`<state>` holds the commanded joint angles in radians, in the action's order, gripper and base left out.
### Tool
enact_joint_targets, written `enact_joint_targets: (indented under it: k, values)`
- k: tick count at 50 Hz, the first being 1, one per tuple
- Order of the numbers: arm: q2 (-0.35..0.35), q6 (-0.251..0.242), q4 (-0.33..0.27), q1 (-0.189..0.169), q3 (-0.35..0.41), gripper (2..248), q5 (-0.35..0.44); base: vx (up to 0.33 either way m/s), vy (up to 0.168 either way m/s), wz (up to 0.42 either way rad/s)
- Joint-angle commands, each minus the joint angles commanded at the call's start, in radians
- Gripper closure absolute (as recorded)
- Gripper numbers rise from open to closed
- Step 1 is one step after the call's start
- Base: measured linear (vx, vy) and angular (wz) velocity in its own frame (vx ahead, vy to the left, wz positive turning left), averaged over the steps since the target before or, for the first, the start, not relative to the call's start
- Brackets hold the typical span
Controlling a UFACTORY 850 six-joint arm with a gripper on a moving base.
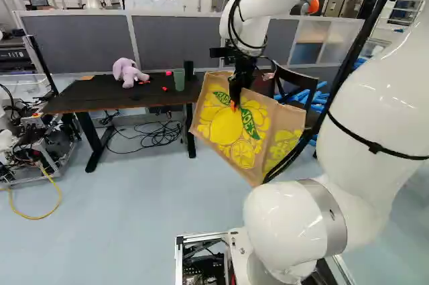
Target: Pick up the bag on the ground and place it on the table
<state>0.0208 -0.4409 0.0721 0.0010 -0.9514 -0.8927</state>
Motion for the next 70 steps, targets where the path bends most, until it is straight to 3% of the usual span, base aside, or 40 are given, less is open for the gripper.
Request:
enact_joint_targets:
  k: [47, 70]
  values:
    - [0.080, 0.000, 0.000, 0.018, -0.083, 228, -0.141, 0.000, 0.000, 0.000]
    - [0.120, 0.000, 0.000, 0.017, -0.094, 228, -0.151, 0.000, 0.000, 0.000]
